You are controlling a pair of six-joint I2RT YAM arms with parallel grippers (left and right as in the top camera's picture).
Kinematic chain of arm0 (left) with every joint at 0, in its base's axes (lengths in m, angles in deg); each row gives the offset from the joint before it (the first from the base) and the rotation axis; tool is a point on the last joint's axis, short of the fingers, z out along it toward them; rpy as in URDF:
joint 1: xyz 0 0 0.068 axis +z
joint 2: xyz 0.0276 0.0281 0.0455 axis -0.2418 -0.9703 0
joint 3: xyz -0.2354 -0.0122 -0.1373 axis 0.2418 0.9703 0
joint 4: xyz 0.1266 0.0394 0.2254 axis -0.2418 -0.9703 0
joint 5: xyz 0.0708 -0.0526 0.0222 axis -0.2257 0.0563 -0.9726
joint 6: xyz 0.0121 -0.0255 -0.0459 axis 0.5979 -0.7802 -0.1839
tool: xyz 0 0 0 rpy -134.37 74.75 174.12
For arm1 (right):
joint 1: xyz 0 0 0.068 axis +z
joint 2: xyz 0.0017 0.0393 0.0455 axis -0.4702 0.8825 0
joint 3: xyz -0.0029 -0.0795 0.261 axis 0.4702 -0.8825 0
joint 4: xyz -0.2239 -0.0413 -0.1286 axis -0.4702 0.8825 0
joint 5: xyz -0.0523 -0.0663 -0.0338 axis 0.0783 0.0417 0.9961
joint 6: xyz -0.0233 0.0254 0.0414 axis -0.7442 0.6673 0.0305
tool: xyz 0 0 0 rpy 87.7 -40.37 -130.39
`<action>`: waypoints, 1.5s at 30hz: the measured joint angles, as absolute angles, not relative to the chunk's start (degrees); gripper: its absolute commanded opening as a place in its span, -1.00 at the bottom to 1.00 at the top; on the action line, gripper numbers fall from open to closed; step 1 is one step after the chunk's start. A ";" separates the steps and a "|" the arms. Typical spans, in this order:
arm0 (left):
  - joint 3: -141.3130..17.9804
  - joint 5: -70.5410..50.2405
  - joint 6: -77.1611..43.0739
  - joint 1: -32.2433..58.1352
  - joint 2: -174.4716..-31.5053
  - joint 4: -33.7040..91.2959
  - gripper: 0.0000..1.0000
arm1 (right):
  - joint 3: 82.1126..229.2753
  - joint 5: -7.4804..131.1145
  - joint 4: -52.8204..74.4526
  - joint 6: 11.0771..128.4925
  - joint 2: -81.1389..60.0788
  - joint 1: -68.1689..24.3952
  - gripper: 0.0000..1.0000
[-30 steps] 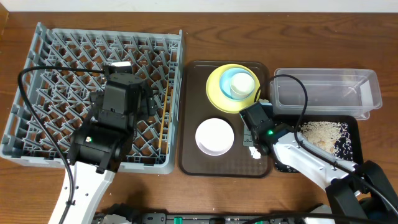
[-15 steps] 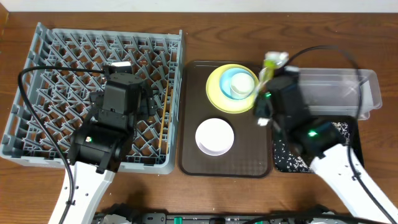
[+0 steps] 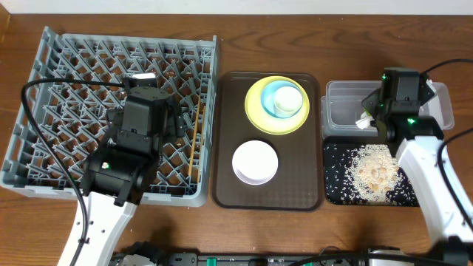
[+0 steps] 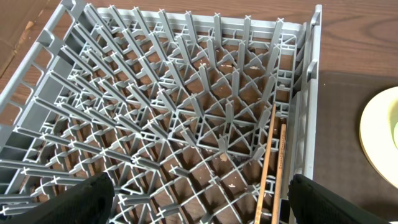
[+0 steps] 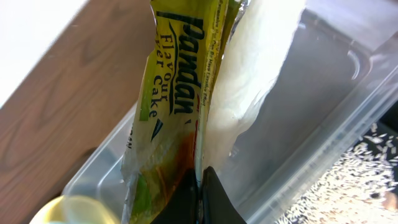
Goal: Sort waste into correct bins and load items into the dishwasher
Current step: 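Carry the wrapper right and drop it into the clear plastic bin, then reach the right gripper to the white cup on the yellow plate and grasp it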
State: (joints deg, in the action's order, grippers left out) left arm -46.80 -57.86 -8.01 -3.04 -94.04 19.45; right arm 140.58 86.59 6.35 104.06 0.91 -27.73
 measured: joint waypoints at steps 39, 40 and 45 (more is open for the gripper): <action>-46.80 -57.86 -8.01 -3.04 -94.04 19.47 0.85 | 164.54 65.52 18.02 48.80 19.45 -6.31 -0.27; -46.80 -57.86 -8.01 -3.04 -94.04 19.47 0.84 | 164.54 65.24 17.89 47.93 20.89 -5.79 -0.27; -46.80 -57.86 -7.98 -3.04 -94.04 19.47 0.85 | 164.54 64.28 17.30 45.70 26.68 -2.93 -0.27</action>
State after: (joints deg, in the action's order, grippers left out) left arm -46.80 -57.86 -7.98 -3.04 -94.04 19.47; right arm 164.54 64.28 17.30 45.70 26.68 -2.93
